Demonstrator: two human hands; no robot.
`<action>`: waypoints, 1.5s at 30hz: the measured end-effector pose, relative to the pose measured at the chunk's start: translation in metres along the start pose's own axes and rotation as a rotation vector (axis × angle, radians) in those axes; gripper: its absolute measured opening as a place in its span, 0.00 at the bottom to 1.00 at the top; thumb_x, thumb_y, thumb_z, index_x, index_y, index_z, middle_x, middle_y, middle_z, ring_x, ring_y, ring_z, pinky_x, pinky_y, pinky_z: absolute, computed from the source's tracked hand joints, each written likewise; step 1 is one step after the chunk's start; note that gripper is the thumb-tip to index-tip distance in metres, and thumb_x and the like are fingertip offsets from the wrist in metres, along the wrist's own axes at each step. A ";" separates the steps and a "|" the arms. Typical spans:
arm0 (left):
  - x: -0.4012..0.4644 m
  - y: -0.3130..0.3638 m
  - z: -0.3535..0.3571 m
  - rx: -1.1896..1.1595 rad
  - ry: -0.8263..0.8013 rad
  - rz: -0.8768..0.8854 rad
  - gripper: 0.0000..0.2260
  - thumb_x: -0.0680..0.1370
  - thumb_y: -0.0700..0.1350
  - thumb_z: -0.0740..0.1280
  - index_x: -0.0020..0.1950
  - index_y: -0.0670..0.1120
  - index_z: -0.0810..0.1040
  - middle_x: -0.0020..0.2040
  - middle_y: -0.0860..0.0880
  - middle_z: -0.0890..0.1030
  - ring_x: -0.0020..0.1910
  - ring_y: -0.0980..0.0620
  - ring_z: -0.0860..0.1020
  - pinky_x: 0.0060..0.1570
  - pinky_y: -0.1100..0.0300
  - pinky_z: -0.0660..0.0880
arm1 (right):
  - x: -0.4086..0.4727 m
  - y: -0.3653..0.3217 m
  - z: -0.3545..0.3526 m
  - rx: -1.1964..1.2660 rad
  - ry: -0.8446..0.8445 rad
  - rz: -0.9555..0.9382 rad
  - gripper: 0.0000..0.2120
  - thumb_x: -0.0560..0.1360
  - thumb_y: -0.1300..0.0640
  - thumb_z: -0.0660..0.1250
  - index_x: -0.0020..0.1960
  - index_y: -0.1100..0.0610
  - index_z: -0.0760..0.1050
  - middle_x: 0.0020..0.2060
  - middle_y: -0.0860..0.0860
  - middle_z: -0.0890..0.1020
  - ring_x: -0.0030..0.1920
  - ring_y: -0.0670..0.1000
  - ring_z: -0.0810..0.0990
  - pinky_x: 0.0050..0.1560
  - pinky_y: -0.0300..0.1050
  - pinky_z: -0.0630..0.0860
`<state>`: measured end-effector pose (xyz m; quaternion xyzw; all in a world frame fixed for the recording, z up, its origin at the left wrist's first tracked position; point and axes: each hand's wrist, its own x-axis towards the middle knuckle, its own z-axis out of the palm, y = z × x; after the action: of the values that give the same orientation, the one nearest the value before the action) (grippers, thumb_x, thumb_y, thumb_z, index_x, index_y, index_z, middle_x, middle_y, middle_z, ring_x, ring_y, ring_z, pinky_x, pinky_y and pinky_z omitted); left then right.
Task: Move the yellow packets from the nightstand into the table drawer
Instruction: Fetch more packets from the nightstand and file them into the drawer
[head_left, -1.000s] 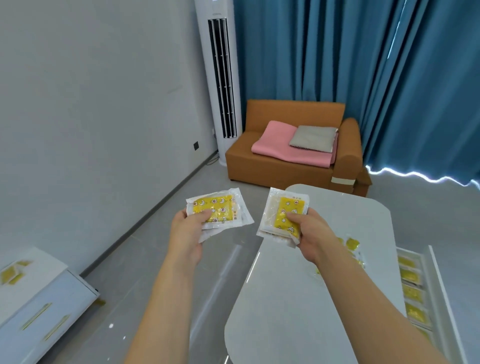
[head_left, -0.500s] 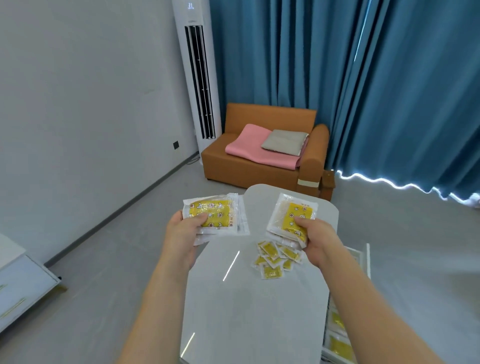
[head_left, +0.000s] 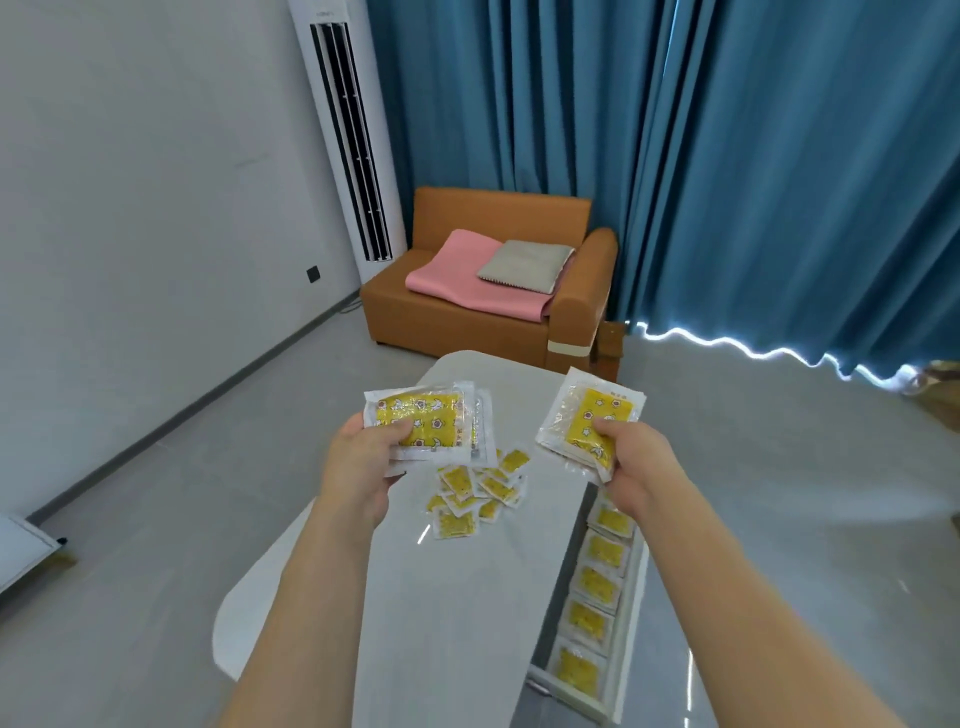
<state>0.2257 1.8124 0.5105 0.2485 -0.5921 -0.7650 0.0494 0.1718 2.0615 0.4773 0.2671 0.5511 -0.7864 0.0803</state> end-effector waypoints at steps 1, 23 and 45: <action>-0.004 -0.008 0.021 -0.003 0.002 -0.001 0.12 0.76 0.35 0.69 0.59 0.43 0.79 0.50 0.42 0.85 0.49 0.41 0.84 0.57 0.42 0.79 | 0.010 -0.011 -0.020 -0.004 -0.001 -0.009 0.13 0.76 0.63 0.68 0.60 0.61 0.75 0.50 0.58 0.84 0.44 0.58 0.84 0.52 0.58 0.78; 0.121 -0.253 0.275 0.378 0.179 0.059 0.11 0.76 0.38 0.68 0.57 0.49 0.77 0.51 0.49 0.83 0.51 0.48 0.82 0.52 0.48 0.79 | 0.299 0.007 -0.222 0.100 0.004 0.102 0.11 0.80 0.64 0.63 0.58 0.52 0.71 0.52 0.54 0.82 0.46 0.54 0.84 0.46 0.53 0.82; 0.320 -0.695 0.306 0.607 0.188 0.156 0.09 0.74 0.34 0.63 0.51 0.46 0.74 0.45 0.50 0.79 0.41 0.51 0.78 0.37 0.59 0.73 | 0.576 0.314 -0.333 0.259 -0.035 -0.045 0.09 0.78 0.60 0.62 0.57 0.55 0.74 0.33 0.47 0.72 0.33 0.48 0.71 0.33 0.40 0.70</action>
<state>-0.0355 2.1681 -0.1856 0.2756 -0.8032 -0.5210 0.0860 -0.0718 2.3424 -0.1571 0.2492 0.4494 -0.8571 0.0369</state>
